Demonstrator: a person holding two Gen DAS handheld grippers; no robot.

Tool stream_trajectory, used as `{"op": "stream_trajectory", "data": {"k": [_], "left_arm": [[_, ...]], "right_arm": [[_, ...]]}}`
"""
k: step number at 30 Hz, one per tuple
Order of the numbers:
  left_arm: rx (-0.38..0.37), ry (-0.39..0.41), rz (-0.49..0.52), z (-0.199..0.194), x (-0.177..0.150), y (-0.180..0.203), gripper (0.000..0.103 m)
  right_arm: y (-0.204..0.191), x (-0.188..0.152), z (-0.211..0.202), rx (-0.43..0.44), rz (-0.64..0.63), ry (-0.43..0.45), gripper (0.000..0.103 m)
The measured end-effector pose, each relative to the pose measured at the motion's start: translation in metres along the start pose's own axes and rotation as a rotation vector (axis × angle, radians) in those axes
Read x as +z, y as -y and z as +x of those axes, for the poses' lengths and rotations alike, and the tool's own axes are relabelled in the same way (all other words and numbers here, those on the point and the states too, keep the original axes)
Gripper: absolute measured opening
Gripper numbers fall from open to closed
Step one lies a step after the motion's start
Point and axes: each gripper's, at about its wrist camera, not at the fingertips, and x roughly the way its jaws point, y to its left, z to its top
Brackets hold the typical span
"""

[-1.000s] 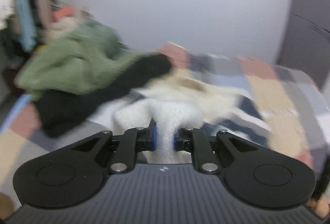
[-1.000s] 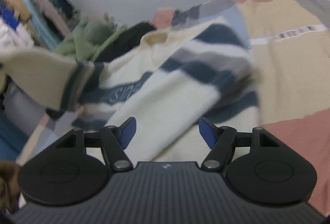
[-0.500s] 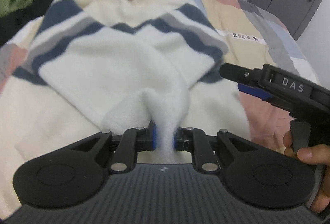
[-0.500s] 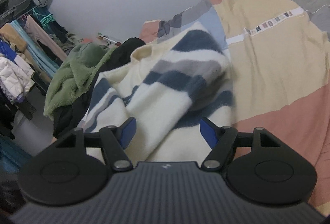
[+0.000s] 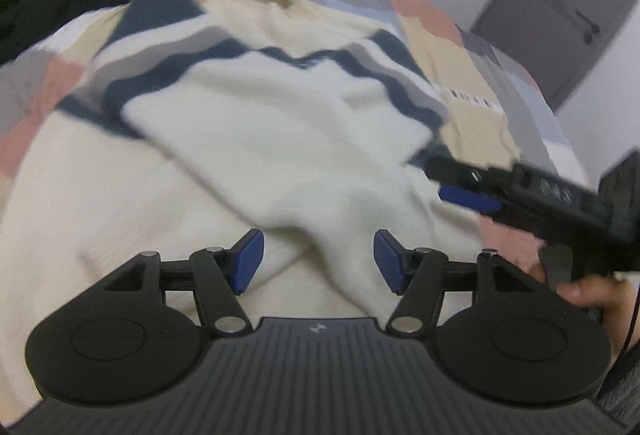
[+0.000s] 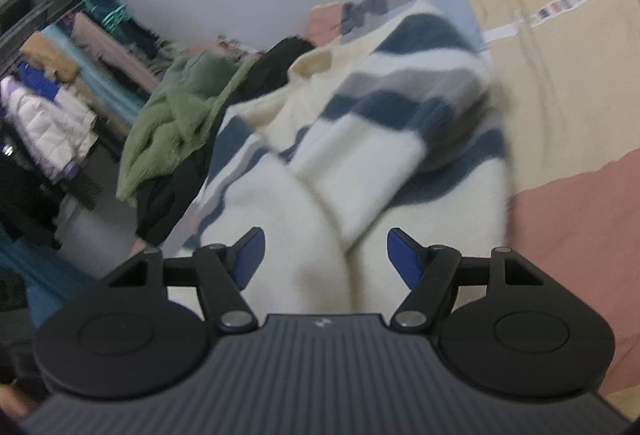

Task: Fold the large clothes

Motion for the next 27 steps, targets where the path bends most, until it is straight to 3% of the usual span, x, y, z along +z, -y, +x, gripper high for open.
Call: {"op": "stream_trajectory", "data": {"k": [5,10,13,15,17,20,23,27], "left_arm": [[-0.014,0.043,-0.050,-0.007,-0.003,-0.025,0.066],[-0.020,0.072,-0.021,-0.003,-0.008,-0.035,0.067],[-0.014,0.087,-0.011,-0.001,-0.011,-0.040,0.066],[-0.020,0.090,-0.014,0.001,-0.011,-0.045,0.067],[-0.025,0.100,-0.017,0.000,-0.010,-0.050,0.066],[-0.030,0.125,-0.035,-0.005,-0.008,-0.059,0.066],[-0.034,0.144,-0.043,-0.010,-0.007,-0.066,0.066],[-0.021,0.155,-0.046,-0.013,-0.007,-0.073,0.067]], "right_arm": [[-0.013,-0.012,0.012,0.039,-0.029,-0.081,0.070],[-0.024,-0.020,0.022,-0.044,-0.089,-0.120,0.066],[-0.023,-0.021,0.028,-0.069,-0.084,-0.122,0.053],[-0.025,-0.021,0.033,-0.060,-0.088,-0.128,0.033],[-0.033,-0.021,0.036,-0.049,-0.140,-0.137,0.021],[-0.054,-0.020,0.028,-0.063,-0.271,-0.076,0.017],[-0.065,-0.015,0.017,-0.102,-0.323,0.000,0.016],[-0.065,-0.014,0.024,-0.229,-0.360,0.010,0.016]]}}
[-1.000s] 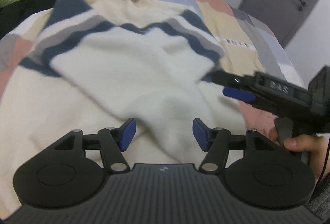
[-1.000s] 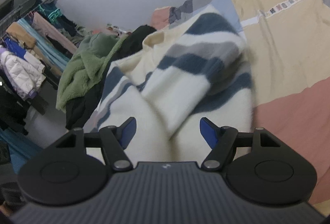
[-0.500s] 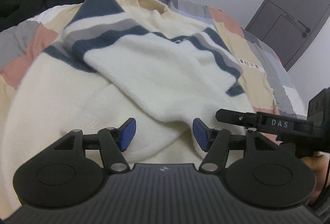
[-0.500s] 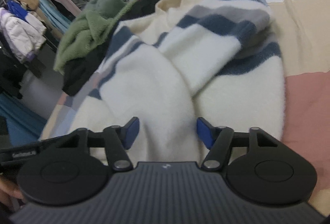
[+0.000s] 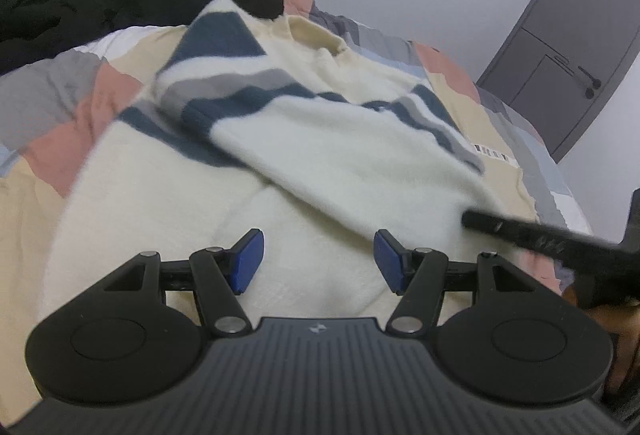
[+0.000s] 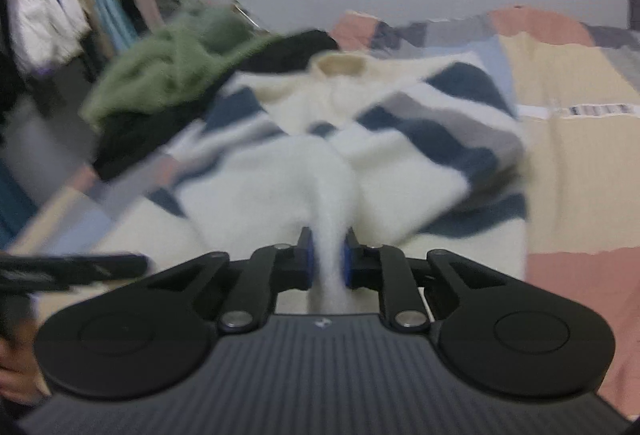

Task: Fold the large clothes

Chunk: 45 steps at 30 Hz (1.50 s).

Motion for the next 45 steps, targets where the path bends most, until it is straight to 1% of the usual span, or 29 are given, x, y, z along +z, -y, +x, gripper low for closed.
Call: {"op": "stream_trajectory", "data": {"k": [1,4,8,10,12,13,14,15,16,17,19,22,23,25,26,29,32,34,36,38,40,42,45], "left_arm": [[0.010,-0.003,0.003,0.001,0.000,-0.001,0.066],[0.031,-0.008,0.003,0.002,0.001,-0.005,0.066],[0.045,-0.006,-0.002,0.000,0.001,-0.009,0.066],[0.056,0.002,-0.006,-0.003,0.000,-0.010,0.067],[0.064,0.007,-0.015,-0.006,0.000,-0.012,0.067],[0.072,0.010,-0.020,-0.008,0.000,-0.013,0.067],[0.081,0.011,-0.027,-0.009,0.000,-0.014,0.067],[0.088,0.012,-0.032,-0.010,0.000,-0.015,0.068],[0.099,0.013,-0.043,-0.011,0.001,-0.017,0.068],[0.106,0.015,-0.052,-0.012,0.000,-0.019,0.068],[0.120,0.019,-0.071,-0.016,0.000,-0.024,0.069],[0.142,0.032,-0.094,-0.025,-0.001,-0.031,0.071],[0.148,0.038,-0.104,-0.028,-0.002,-0.034,0.071],[0.161,0.046,-0.131,-0.033,-0.002,-0.040,0.071],[0.168,0.050,-0.146,-0.035,-0.002,-0.043,0.071],[0.196,0.057,-0.178,-0.039,-0.002,-0.048,0.073],[0.217,0.057,-0.201,-0.041,-0.003,-0.054,0.075],[0.223,0.067,-0.236,-0.044,-0.003,-0.061,0.077],[0.214,0.074,-0.283,-0.047,-0.003,-0.070,0.080],[0.207,0.084,-0.344,-0.052,-0.002,-0.083,0.080],[0.212,0.098,-0.392,-0.056,-0.001,-0.095,0.080],[0.225,0.099,-0.434,-0.057,-0.001,-0.106,0.080],[0.238,0.083,-0.484,-0.055,-0.004,-0.121,0.080]], "right_arm": [[0.000,-0.003,0.008,-0.030,-0.005,-0.038,0.016],[0.003,-0.013,0.027,-0.076,-0.001,-0.116,0.018],[0.004,-0.016,0.025,-0.074,0.026,-0.109,0.020],[0.010,-0.017,0.019,-0.058,0.078,-0.096,0.027],[0.015,-0.020,0.013,-0.045,0.140,-0.086,0.046],[0.018,-0.022,0.007,-0.039,0.173,-0.078,0.051],[0.022,-0.024,0.000,-0.037,0.207,-0.067,0.063],[0.022,-0.026,-0.008,-0.039,0.234,-0.056,0.072],[0.024,-0.028,-0.018,-0.040,0.265,-0.036,0.075],[0.026,-0.030,-0.026,-0.039,0.289,-0.014,0.081],[0.029,-0.032,-0.042,-0.060,0.329,0.033,0.082],[0.034,-0.035,-0.056,-0.142,0.363,0.072,0.082],[0.037,-0.037,-0.058,-0.167,0.382,0.071,0.082],[0.047,-0.042,-0.057,-0.218,0.447,0.035,0.082],[0.052,-0.046,-0.057,-0.229,0.490,0.014,0.082],[0.070,-0.058,-0.053,-0.180,0.623,-0.046,0.082],[0.075,-0.070,-0.042,-0.147,0.702,-0.124,0.082],[0.075,-0.076,-0.037,-0.111,0.730,-0.154,0.083],[0.073,-0.079,-0.035,-0.063,0.737,-0.175,0.084],[0.068,-0.081,-0.033,0.023,0.747,-0.202,0.084],[0.060,-0.082,-0.033,0.070,0.724,-0.220,0.084],[0.050,-0.081,-0.034,0.078,0.665,-0.219,0.084],[0.043,-0.084,-0.037,0.095,0.631,-0.227,0.084]]}}
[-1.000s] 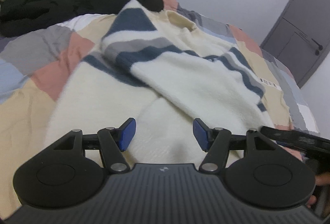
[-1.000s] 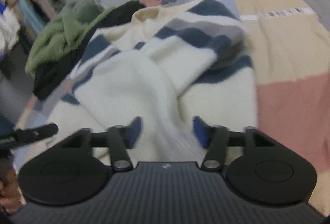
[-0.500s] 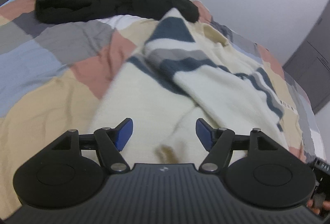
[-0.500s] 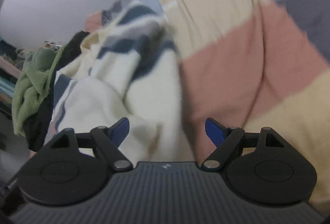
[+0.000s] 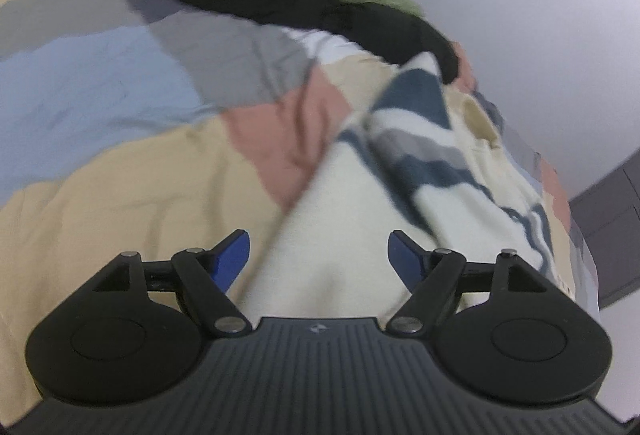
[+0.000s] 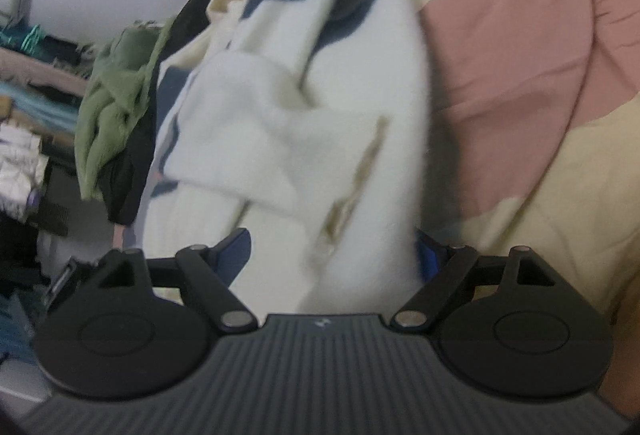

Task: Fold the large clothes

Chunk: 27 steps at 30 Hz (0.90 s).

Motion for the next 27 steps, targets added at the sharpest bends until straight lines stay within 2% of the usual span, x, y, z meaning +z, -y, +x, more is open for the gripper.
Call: {"op": "stream_trajectory", "data": {"k": [5,9,12,15,17,19,22,25,27], "left_arm": [[0.075,-0.039,-0.018,0.013,-0.005,-0.013,0.080],[0.067,-0.070,-0.009,0.017,-0.011,-0.015,0.080],[0.001,-0.084,-0.005,0.014,-0.020,-0.012,0.080],[-0.167,-0.135,-0.015,0.008,-0.030,-0.002,0.080],[-0.195,-0.146,-0.012,0.003,-0.035,0.001,0.080],[-0.182,-0.171,-0.017,0.004,-0.039,0.002,0.080],[-0.122,-0.239,-0.024,0.011,-0.046,-0.001,0.080],[-0.064,-0.297,0.010,0.017,-0.056,0.002,0.080],[-0.064,-0.317,-0.007,0.014,-0.063,0.004,0.080]], "right_arm": [[-0.002,-0.007,0.000,0.025,0.001,-0.017,0.084],[-0.003,-0.016,-0.001,0.046,-0.005,-0.038,0.084],[-0.004,-0.018,-0.005,0.088,-0.005,-0.036,0.084],[-0.005,-0.019,-0.018,0.184,-0.016,0.028,0.084],[-0.007,-0.019,-0.027,0.245,-0.039,0.062,0.084],[-0.008,-0.020,-0.030,0.270,-0.046,0.078,0.084],[-0.005,-0.018,-0.026,0.227,-0.029,0.058,0.084],[-0.007,-0.021,-0.011,0.096,-0.047,0.001,0.084],[-0.006,-0.023,0.002,0.009,-0.051,-0.050,0.084]]}}
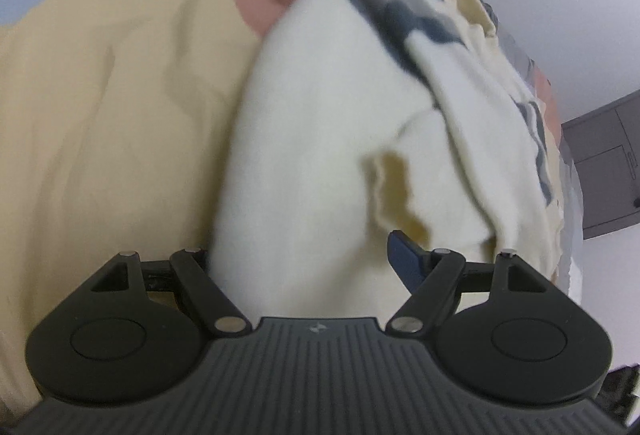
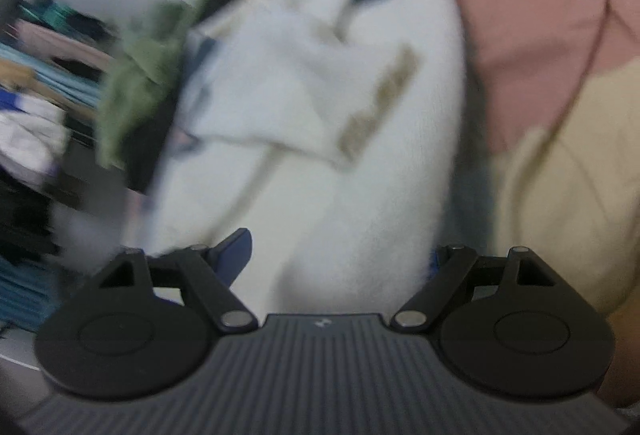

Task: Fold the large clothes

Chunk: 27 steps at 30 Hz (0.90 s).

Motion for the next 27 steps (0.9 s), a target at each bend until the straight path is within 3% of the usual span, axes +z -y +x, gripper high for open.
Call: {"op": "stream_trajectory", "data": {"k": [4,6,7,9,10,11,17,27], "left_arm": [[0.015,-0.057,-0.058,0.006,-0.016,0.001,0.077],[0.026,-0.058,-0.053,0.006,-0.020,0.005,0.072],[0.042,-0.047,-0.058,0.004,-0.022,0.006,0.063],[0.046,-0.045,-0.065,0.003,-0.022,0.006,0.043],[0.048,-0.035,-0.083,0.001,-0.022,0.004,0.026],[0.035,-0.024,-0.115,-0.003,-0.022,0.000,0.020],[-0.138,0.061,-0.173,-0.045,-0.022,-0.001,0.015],[-0.433,0.147,-0.092,-0.140,-0.025,0.029,0.014]], "right_arm": [[-0.003,-0.004,0.013,-0.088,-0.022,-0.027,0.076],[-0.010,-0.007,0.011,-0.080,-0.059,-0.021,0.063],[-0.013,-0.008,0.009,-0.069,-0.077,-0.020,0.058],[-0.016,-0.009,0.004,-0.029,-0.081,-0.021,0.040],[-0.016,-0.009,0.000,-0.025,-0.074,-0.010,0.034],[-0.016,-0.009,-0.005,-0.039,-0.068,0.012,0.024],[-0.017,0.004,-0.032,0.068,-0.016,0.073,0.017],[-0.045,0.026,-0.123,0.334,-0.097,0.165,0.016]]}}
